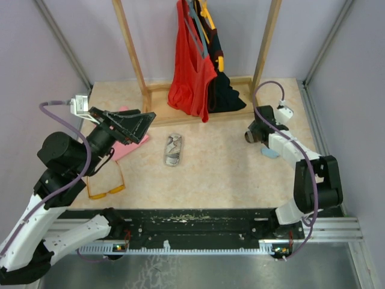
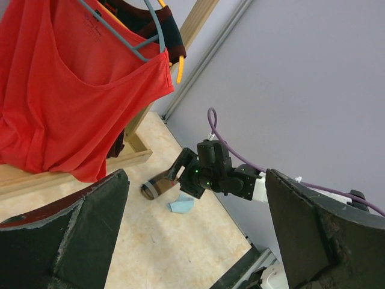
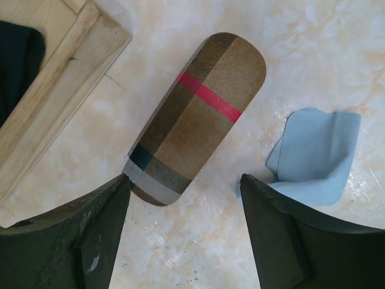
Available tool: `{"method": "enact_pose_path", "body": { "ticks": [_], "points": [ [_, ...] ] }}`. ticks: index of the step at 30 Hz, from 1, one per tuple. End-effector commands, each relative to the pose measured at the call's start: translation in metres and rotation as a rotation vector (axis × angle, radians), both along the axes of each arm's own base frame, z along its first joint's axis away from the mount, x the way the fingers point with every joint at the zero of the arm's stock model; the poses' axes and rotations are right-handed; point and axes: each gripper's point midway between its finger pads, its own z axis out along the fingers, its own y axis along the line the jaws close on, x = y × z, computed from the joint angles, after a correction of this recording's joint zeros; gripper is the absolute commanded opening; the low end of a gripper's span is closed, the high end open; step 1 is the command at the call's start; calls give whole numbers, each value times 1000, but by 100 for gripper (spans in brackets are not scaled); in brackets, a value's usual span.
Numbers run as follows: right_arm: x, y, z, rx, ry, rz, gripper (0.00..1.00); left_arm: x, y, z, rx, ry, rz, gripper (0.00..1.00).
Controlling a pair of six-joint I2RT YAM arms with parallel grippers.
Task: Organize the sunglasses
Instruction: Open the sunglasses case at the center of the board.
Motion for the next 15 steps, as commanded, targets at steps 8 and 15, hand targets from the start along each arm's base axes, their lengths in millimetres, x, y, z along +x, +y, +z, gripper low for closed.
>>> {"method": "enact_pose_path", "body": {
  "ticks": [8, 15],
  "points": [
    [47, -16, 1, 16, 7, -86, 77, 1, 2, 13, 25, -23, 13, 100],
    [50, -22, -16, 6, 65, -132, 78, 0, 5, 11, 25, -33, 24, 100]
  ]
}}
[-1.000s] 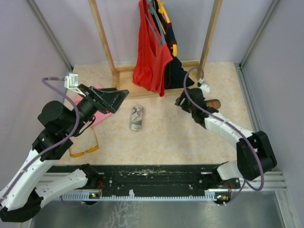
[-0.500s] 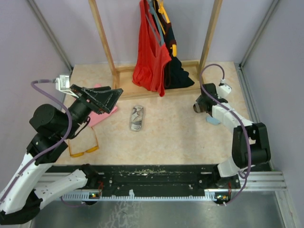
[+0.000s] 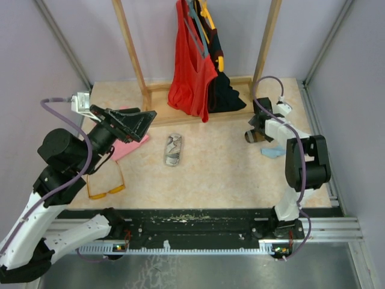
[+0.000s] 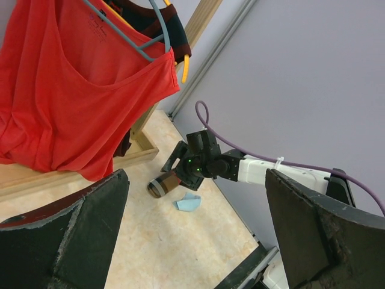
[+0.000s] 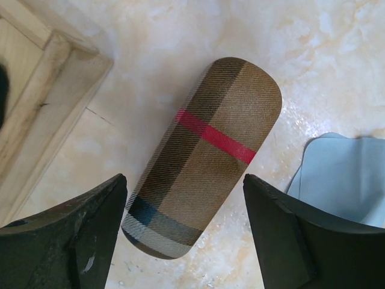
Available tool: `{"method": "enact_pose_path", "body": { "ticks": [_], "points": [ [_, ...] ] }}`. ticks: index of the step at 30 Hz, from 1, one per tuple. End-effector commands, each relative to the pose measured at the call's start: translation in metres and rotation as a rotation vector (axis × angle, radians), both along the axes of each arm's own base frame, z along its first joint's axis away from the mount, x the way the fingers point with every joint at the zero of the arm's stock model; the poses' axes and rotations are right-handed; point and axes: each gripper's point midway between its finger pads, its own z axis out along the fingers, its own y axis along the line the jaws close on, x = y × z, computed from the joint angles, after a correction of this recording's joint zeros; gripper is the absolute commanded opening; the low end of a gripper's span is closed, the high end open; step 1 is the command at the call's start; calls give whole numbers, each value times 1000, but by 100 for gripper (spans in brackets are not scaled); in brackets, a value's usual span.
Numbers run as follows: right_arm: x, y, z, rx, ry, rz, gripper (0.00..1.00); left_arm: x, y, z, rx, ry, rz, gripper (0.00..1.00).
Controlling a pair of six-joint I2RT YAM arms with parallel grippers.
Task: Organize the sunglasses
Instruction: Open the sunglasses case at the center of the board.
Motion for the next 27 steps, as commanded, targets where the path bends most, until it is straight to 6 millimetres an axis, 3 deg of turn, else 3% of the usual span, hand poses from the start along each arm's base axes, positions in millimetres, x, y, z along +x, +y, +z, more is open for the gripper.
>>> {"method": "enact_pose_path", "body": {
  "ticks": [1, 17, 24, 27],
  "points": [
    [10, -6, 6, 0, -11, -52, 79, -3, 4, 11, -8, -38, 7, 100],
    [5, -15, -29, -21, 114, -47, 78, 0, 0, 11, 18, -30, 2, 100],
    [4, -12, -27, -25, 121, 16, 65, 4, -2, -6, 52, 0, 9, 100],
    [3, -5, -17, -13, 91, 82, 57, 6, 2, -17, 76, 20, 31, 100]
  ]
}}
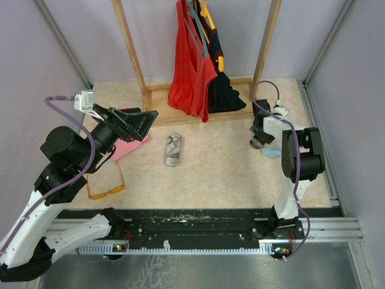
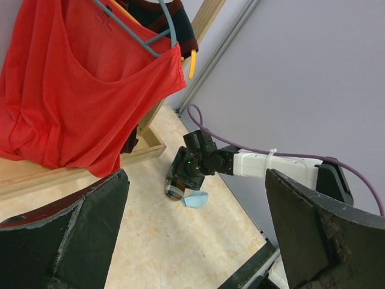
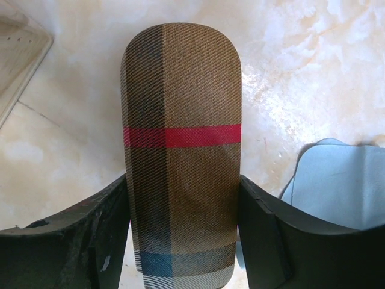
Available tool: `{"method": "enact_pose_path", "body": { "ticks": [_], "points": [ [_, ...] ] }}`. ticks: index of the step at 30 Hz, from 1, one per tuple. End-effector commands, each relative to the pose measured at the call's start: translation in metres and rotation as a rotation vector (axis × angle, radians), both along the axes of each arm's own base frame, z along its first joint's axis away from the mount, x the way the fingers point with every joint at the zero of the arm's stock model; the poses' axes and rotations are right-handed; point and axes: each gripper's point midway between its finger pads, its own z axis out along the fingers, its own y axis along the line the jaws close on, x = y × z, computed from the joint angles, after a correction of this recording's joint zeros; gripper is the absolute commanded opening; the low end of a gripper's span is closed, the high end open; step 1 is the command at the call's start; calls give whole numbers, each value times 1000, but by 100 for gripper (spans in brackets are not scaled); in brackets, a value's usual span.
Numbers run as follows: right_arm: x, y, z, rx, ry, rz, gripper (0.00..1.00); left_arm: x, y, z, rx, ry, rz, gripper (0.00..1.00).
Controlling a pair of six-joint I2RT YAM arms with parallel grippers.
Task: Organize the sunglasses
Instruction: Open the sunglasses case at the center of the board.
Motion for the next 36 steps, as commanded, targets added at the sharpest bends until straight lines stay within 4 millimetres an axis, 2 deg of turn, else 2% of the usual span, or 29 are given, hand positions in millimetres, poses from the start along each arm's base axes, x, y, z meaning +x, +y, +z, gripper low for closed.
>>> {"method": "enact_pose_path", "body": {
  "ticks": [1, 5, 8, 10, 14, 16, 18, 20, 22, 27, 30, 33, 36],
  "points": [
    [12, 9, 32, 36, -96, 105, 53, 2, 7, -17, 52, 24, 33, 100],
    [14, 32, 46, 103, -153, 268, 40, 3, 16, -41, 88, 76, 75, 100],
    [10, 60, 53, 140, -177, 450, 36, 2, 22, -62, 114, 117, 97, 100],
    [2, 85, 72, 131, -216, 580, 35, 1, 28, -79, 135, 153, 117, 100],
    [-30, 146, 86, 71, -228, 866, 37, -3, 38, -117, 178, 240, 151, 100],
    [-54, 176, 84, 67, -192, 1005, 38, -7, 40, -131, 179, 284, 151, 100],
    [-75, 195, 77, 59, -150, 1109, 38, -11, 37, -135, 158, 306, 130, 100],
    [-94, 210, 70, 40, -108, 1191, 40, -14, 33, -128, 126, 306, 103, 100],
    [-111, 222, 63, 25, -72, 1251, 42, -15, 31, -111, 86, 287, 87, 100],
    [-143, 241, 43, 7, -2, 1328, 47, -20, 31, -48, -6, 182, 58, 100],
    [-156, 243, 32, -3, 42, 1332, 49, -25, 28, -19, -35, 139, 25, 100],
    [-165, 243, 25, -18, 72, 1330, 55, -31, 28, 0, -63, 108, -2, 100],
    [-171, 244, 19, -20, 92, 1332, 62, -34, 29, 4, -87, 94, -11, 100]
  ]
}}
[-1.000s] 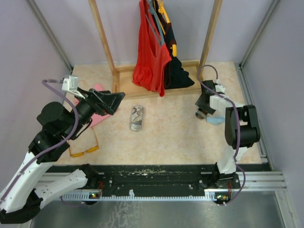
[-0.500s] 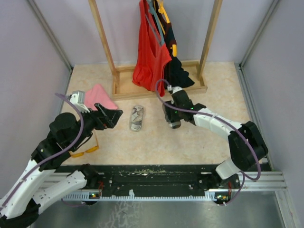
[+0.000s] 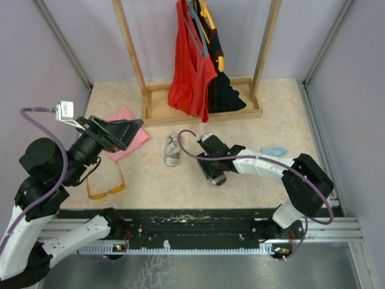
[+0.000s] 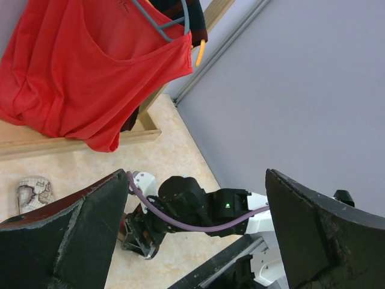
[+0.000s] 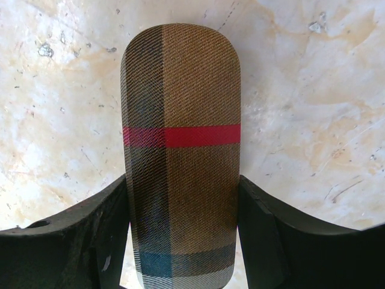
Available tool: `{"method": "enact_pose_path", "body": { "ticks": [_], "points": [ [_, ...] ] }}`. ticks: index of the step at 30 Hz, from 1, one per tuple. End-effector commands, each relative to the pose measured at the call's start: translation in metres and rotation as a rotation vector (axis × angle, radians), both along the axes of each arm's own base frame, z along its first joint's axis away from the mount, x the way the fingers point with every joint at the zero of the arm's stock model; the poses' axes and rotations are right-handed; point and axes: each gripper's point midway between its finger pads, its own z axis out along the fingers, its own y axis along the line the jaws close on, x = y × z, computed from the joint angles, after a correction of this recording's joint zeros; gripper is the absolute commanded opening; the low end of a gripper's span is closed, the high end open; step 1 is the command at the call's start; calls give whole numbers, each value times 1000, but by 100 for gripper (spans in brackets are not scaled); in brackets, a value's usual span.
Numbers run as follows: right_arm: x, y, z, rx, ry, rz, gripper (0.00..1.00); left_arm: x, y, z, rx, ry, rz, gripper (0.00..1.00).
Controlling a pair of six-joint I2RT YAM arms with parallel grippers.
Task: Organize the sunglasses
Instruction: Open the sunglasses case at the center of the board.
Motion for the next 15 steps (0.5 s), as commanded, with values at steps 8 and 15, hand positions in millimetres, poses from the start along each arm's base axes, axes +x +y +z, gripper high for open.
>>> {"method": "enact_pose_path", "body": {
  "ticks": [8, 15],
  "points": [
    [2, 3, -1, -24, -21, -29, 78, -10, 3, 12, -41, -37, -24, 100],
    [4, 5, 12, -38, -27, 20, 81, -9, 5, 14, -36, -50, -15, 100]
  ]
}}
